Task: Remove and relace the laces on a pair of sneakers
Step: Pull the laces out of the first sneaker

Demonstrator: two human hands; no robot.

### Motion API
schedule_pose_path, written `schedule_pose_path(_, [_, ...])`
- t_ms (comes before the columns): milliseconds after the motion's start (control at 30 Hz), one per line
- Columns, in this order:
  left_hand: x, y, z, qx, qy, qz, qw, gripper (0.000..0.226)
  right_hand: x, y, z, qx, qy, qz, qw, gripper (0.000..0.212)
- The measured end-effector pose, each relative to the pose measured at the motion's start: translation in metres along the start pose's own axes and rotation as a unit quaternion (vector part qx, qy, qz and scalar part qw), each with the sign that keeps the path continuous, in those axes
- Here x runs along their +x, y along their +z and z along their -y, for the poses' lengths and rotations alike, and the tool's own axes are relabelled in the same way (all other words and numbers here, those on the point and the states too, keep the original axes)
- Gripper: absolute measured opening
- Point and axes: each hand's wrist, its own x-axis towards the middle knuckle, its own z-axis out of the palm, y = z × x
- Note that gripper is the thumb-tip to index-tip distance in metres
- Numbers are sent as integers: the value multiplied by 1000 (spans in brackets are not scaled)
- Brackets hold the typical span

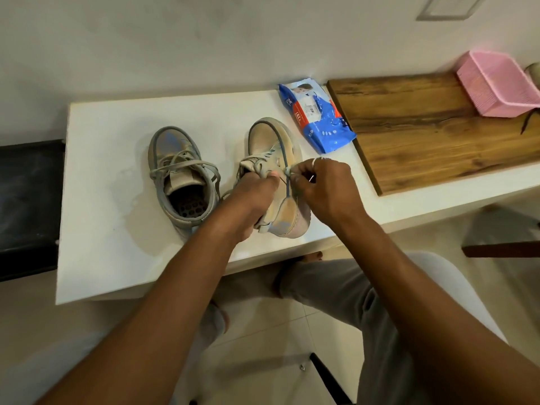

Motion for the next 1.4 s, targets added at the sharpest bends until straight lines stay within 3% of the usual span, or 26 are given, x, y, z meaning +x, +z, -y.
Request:
schedule_pose_path(167, [5,-1,5,-21,5,2,1000,64,-17,-12,1,-9,-4,94,995,19])
schedule_pose_path(367, [2,-1,3,-30,13,10,999,62,-20,-2,7,-8,4,30,1000,22])
schedule_pose_path(600, [23,-5,19,-35,20,10,999,76,-55,-6,4,35,-4,134,990,9])
schedule_pose_path(700, [3,-4,6,-2,28,10,1000,76,-64,-3,-4,85,61,42,994,8])
schedule_pose_path(767, [-7,-3,1,73,38,0,997,64,-69,-1,-7,93,100,-22,990,9])
schedule_pose_path(867, [-9,-3,-2,174,30,-4,984,59,-74,6,-5,106,123,-33,986,10])
schedule_pose_path(967, [-14,-3,-6,207,41,-6,977,62,-75,8,-3,109,118,-36,986,10])
schedule_pose_path(1067, [-16,-1,-4,197,77,-5,977,57,-75,9,-3,105,108,-31,988,18])
schedule_pose_path(1167, [-15,-2,-2,114,115,17,987,56,-71,7,-2,81,69,-52,993,29])
schedule_pose_path(1267, [-10,-3,-2,15,145,80,986,59,-57,-4,-1,70,11,-113,991,26])
schedule_pose_path(1400, [-13,0,-9,16,195,89,977,45,-44,-11,-2,39,-42,-164,985,24])
